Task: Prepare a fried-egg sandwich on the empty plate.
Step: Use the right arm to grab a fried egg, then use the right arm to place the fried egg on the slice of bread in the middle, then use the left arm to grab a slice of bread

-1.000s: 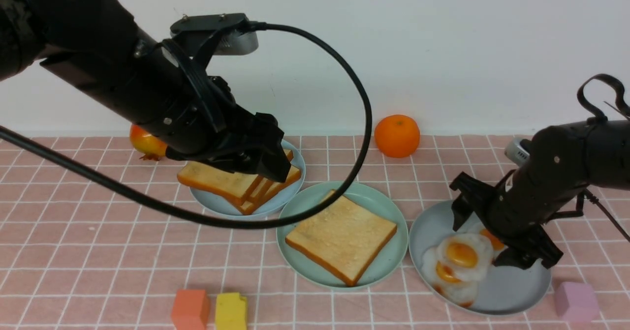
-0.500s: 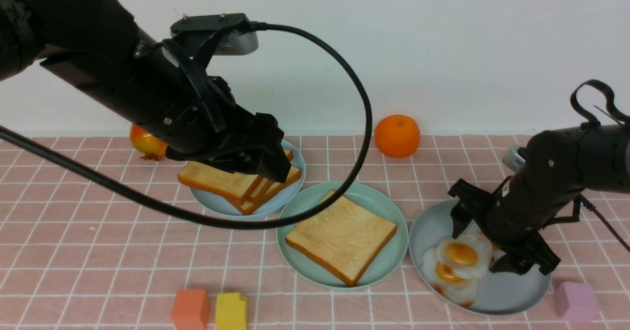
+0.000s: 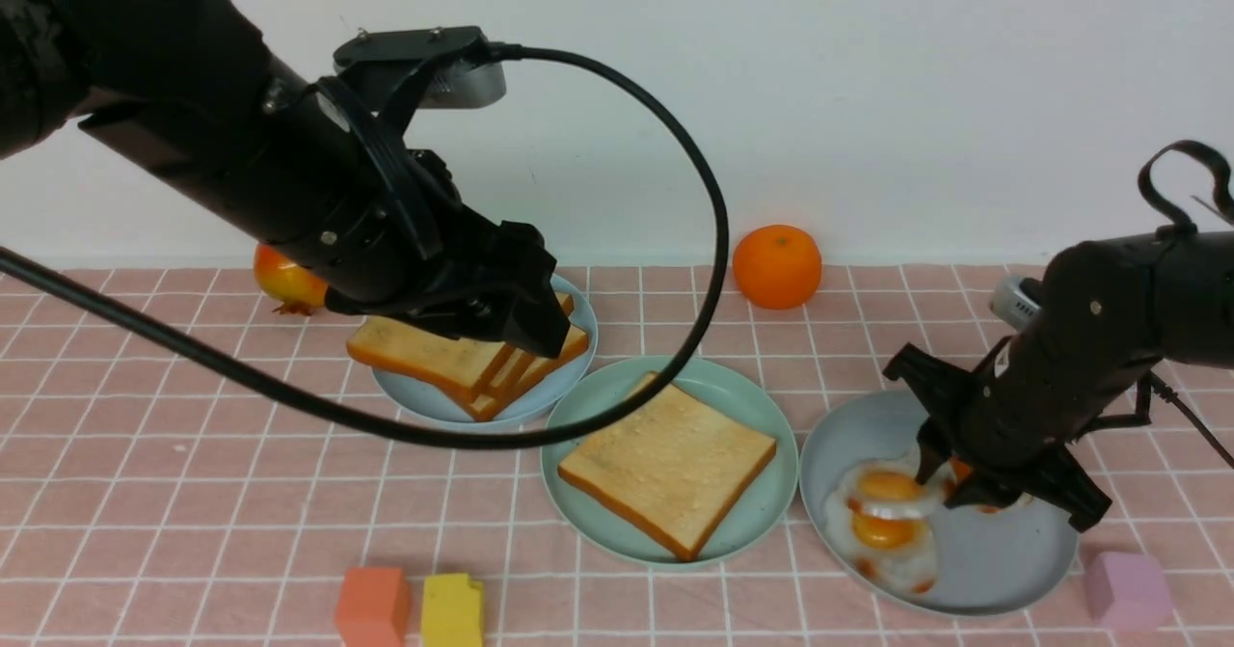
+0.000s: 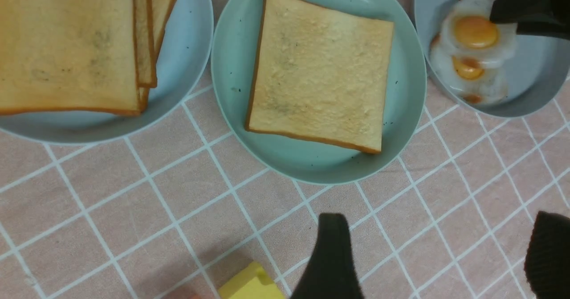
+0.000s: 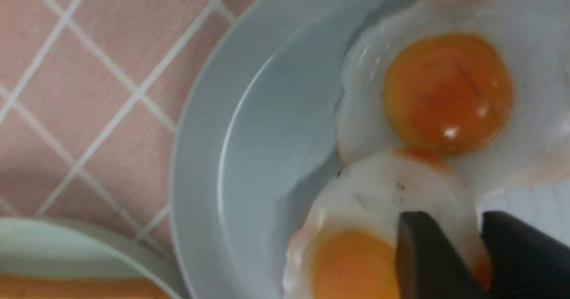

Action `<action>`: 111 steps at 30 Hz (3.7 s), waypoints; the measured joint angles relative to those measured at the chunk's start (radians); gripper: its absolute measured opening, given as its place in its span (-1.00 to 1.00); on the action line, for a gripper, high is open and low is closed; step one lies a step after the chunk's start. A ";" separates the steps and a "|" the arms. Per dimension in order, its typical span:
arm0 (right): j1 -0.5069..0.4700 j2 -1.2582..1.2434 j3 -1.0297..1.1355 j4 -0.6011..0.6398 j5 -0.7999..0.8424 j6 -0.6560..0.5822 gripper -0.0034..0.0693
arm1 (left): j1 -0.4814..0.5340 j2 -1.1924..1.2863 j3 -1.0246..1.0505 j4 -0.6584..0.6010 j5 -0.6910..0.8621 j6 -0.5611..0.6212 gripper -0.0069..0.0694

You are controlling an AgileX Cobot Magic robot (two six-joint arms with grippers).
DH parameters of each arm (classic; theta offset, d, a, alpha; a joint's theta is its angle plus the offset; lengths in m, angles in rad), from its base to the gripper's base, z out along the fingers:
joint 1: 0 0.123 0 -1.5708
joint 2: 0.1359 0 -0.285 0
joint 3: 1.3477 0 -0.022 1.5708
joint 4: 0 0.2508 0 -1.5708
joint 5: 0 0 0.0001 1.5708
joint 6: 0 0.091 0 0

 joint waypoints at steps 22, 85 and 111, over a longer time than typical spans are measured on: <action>0.000 -0.124 0.001 -0.009 -0.033 -0.230 -0.58 | 0.000 0.000 0.000 0.011 0.000 -0.003 0.70; 0.072 -0.282 -0.074 0.227 0.178 -1.128 0.48 | 0.152 0.007 0.000 0.137 -0.101 -0.224 0.69; 0.372 -0.490 0.071 0.002 0.157 -0.750 0.52 | 0.578 0.585 -0.021 -0.738 -0.153 0.393 0.61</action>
